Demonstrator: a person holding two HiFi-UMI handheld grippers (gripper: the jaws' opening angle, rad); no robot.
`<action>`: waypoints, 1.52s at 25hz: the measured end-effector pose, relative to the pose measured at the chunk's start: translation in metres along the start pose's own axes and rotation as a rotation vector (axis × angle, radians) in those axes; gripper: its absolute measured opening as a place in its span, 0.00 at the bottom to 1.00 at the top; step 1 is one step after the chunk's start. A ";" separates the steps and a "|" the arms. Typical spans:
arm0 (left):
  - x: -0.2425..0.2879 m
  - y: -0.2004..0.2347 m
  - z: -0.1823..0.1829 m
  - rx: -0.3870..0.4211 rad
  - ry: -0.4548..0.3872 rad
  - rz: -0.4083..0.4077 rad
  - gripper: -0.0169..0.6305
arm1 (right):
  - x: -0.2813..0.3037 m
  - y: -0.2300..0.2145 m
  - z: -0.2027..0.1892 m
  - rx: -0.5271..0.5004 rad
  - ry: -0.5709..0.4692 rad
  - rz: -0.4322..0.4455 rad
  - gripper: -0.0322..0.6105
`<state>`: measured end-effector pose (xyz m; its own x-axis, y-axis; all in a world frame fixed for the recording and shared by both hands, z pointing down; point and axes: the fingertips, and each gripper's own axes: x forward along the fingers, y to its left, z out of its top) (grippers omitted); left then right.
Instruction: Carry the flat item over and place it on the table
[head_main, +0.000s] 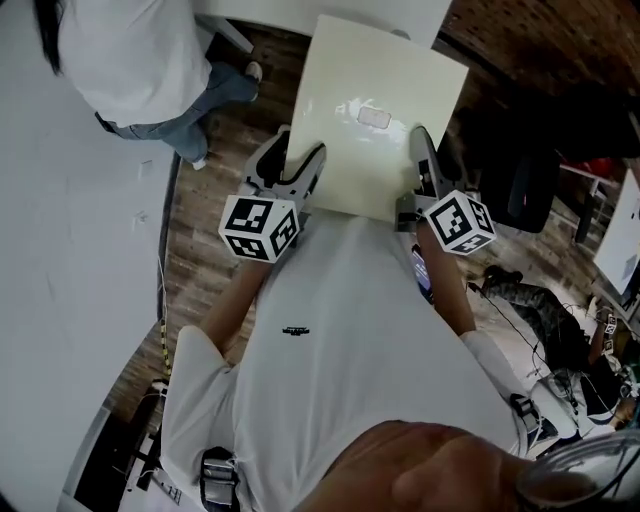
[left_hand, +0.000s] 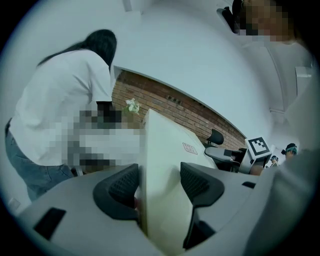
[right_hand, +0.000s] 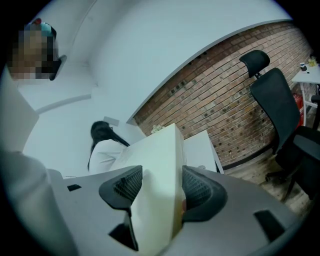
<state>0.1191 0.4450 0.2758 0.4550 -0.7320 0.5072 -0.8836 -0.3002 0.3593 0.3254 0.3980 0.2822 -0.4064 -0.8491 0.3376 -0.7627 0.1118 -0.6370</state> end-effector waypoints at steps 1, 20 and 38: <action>0.004 -0.006 -0.001 0.002 0.006 -0.004 0.45 | -0.003 -0.006 0.003 0.002 -0.001 -0.007 0.47; 0.086 -0.006 0.044 -0.001 0.028 -0.035 0.45 | 0.055 -0.046 0.056 0.000 -0.005 -0.054 0.47; 0.121 0.189 0.149 -0.079 0.035 -0.031 0.45 | 0.255 0.068 0.054 -0.036 0.053 -0.065 0.47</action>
<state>-0.0091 0.2089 0.2884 0.4868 -0.7010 0.5212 -0.8582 -0.2725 0.4350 0.1968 0.1611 0.2873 -0.3809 -0.8265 0.4146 -0.8055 0.0764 -0.5876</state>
